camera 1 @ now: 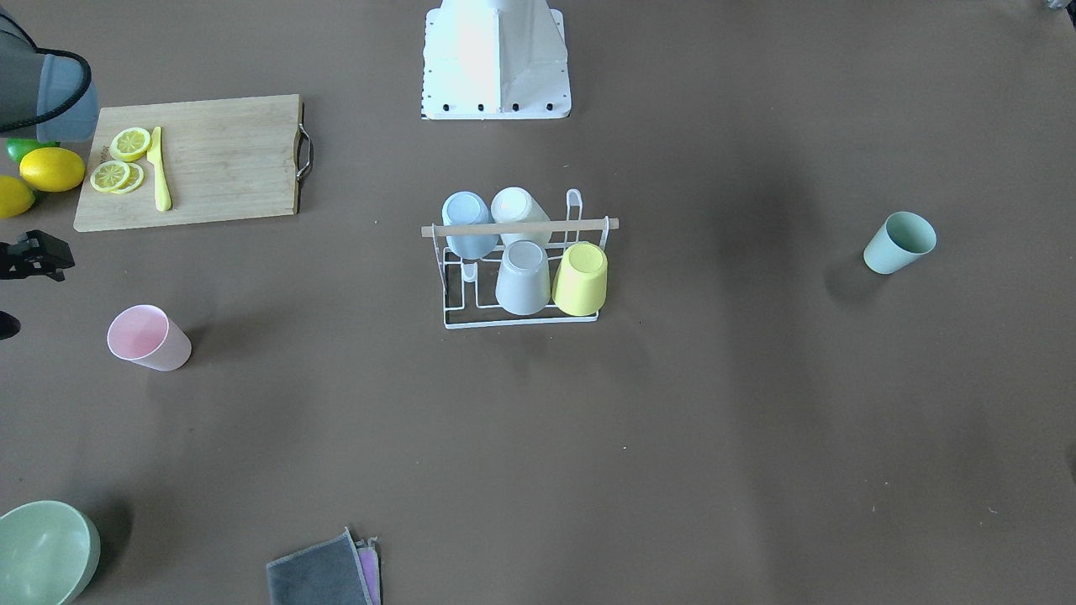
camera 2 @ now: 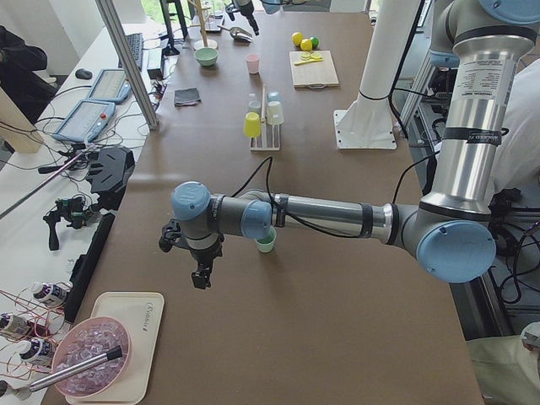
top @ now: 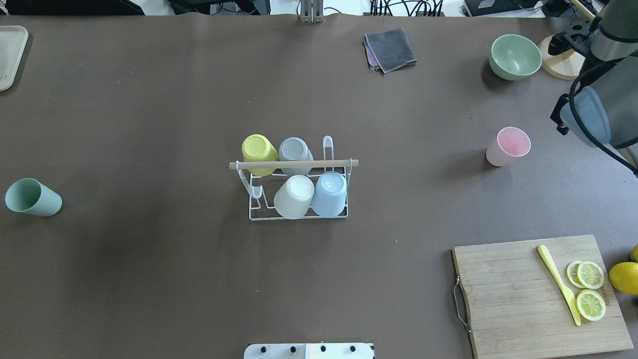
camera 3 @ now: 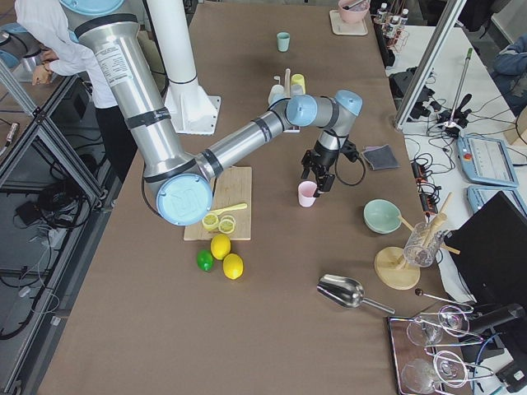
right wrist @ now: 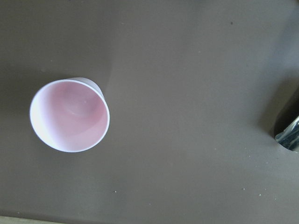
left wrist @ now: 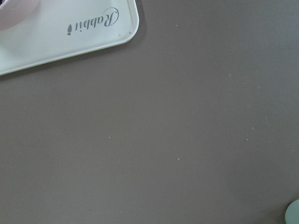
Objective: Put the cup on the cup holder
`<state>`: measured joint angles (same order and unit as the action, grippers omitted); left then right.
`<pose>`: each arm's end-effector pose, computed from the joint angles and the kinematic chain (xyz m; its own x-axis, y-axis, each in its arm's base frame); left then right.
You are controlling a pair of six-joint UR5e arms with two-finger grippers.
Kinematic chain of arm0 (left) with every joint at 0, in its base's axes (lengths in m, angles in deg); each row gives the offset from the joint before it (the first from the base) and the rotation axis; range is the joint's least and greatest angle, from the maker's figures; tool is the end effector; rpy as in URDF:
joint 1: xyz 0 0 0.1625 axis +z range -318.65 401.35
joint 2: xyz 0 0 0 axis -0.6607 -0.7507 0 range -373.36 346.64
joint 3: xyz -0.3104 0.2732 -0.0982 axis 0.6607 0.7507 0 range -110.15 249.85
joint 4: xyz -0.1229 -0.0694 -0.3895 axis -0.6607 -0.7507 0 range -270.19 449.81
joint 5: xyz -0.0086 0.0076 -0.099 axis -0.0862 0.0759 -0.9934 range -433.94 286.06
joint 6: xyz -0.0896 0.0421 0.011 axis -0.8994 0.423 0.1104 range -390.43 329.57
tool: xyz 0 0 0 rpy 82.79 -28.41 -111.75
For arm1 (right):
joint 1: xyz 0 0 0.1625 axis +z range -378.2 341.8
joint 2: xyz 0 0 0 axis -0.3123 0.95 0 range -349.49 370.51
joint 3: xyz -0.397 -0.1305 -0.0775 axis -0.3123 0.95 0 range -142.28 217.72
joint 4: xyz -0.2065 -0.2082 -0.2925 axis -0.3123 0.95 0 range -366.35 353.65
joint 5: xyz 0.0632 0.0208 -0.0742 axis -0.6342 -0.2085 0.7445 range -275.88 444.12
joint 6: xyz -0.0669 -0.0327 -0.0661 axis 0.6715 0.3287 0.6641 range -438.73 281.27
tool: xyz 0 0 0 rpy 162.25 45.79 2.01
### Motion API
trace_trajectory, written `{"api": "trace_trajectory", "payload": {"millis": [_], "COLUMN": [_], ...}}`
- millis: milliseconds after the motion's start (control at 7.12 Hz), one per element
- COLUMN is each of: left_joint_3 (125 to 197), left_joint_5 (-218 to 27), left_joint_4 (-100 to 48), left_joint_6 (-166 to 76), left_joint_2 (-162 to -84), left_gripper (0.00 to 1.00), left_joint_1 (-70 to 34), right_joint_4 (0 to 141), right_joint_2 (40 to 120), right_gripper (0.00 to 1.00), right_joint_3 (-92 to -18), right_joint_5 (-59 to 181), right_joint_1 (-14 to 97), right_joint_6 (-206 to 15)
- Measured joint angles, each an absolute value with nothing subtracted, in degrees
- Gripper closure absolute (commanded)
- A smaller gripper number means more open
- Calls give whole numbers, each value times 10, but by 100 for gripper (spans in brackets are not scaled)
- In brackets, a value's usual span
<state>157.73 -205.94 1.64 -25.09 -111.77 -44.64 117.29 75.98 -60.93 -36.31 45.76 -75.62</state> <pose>-0.0275 -0.5604 0.6059 0.7280 0.1960 -0.6569 -0.1382 0.9805 0.1394 -0.1906 -0.5786 0.4212 0.7515 -0.4231 0.5061 0.4805 0.8768 0.0196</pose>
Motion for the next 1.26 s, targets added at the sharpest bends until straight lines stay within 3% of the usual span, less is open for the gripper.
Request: {"api": "trace_trajectory", "payload": {"millis": [561, 982, 1263], "left_joint_3": [1530, 1543, 1547], "left_joint_5": [-2056, -2013, -1995], "left_joint_4": [143, 177, 201], "left_joint_6": [-170, -163, -166], "left_joint_2": [-1218, -1248, -1262], "left_gripper": [2, 2, 2], "left_joint_1": [-435, -373, -338], "right_joint_4": [1210, 1211, 1211], "right_joint_2": [555, 481, 467], "right_gripper": [1, 1, 1], "right_joint_3": [-382, -271, -245], "right_joint_5": [-346, -285, -244], "right_joint_1": [424, 360, 332], "right_joint_6": [-691, -631, -596]}}
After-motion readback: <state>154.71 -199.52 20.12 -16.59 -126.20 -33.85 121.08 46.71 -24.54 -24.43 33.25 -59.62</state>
